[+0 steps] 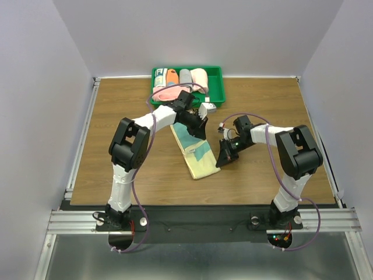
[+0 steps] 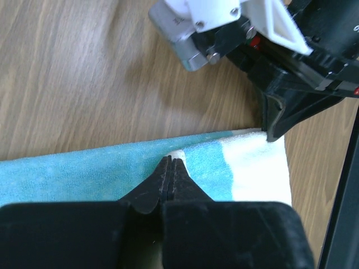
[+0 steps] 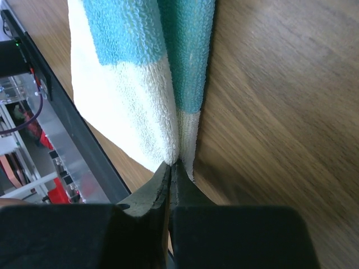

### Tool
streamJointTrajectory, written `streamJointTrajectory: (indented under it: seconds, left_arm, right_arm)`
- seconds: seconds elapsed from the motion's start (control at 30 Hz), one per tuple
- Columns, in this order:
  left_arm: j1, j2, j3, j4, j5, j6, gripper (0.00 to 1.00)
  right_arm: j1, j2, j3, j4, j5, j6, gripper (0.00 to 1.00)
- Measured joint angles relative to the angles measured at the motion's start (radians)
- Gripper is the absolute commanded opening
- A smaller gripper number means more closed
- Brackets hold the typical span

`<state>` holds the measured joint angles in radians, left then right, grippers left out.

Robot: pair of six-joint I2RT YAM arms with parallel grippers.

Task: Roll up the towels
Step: Fold the towel

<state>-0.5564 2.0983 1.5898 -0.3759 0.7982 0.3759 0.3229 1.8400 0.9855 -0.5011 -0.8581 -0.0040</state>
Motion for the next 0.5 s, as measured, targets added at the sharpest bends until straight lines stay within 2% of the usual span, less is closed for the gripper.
streamJointTrajectory:
  seconds: [0.13, 0.2, 0.23, 0.27, 0.3, 0.37, 0.5]
  left_arm:
    - [-0.008, 0.010, 0.017, -0.007, 0.005, -0.001, 0.00]
    - [-0.012, 0.022, 0.028, -0.011, 0.001, -0.002, 0.11]
    - [-0.014, 0.030, 0.033, -0.011, -0.004, -0.003, 0.21]
    - [-0.014, 0.037, 0.037, -0.010, -0.009, -0.005, 0.37]
    - [-0.014, 0.043, 0.040, -0.010, -0.017, -0.003, 0.41]
    - [-0.011, 0.054, 0.042, -0.006, -0.038, -0.009, 0.49]
    - [0.005, 0.052, 0.037, 0.000, -0.052, -0.016, 0.50]
  right_arm:
    - [0.000, -0.001, -0.015, 0.004, -0.006, -0.001, 0.01]
    - [0.000, -0.001, -0.022, 0.005, -0.009, -0.002, 0.01]
    - [0.000, -0.001, -0.023, 0.005, -0.010, -0.003, 0.03]
    - [0.000, -0.001, -0.023, 0.006, -0.010, -0.003, 0.11]
    - [0.000, -0.001, -0.023, 0.006, -0.010, -0.002, 0.13]
    - [0.000, -0.001, -0.023, 0.002, -0.011, -0.003, 0.17]
    - [0.000, -0.001, -0.023, 0.000, -0.015, 0.001, 0.20]
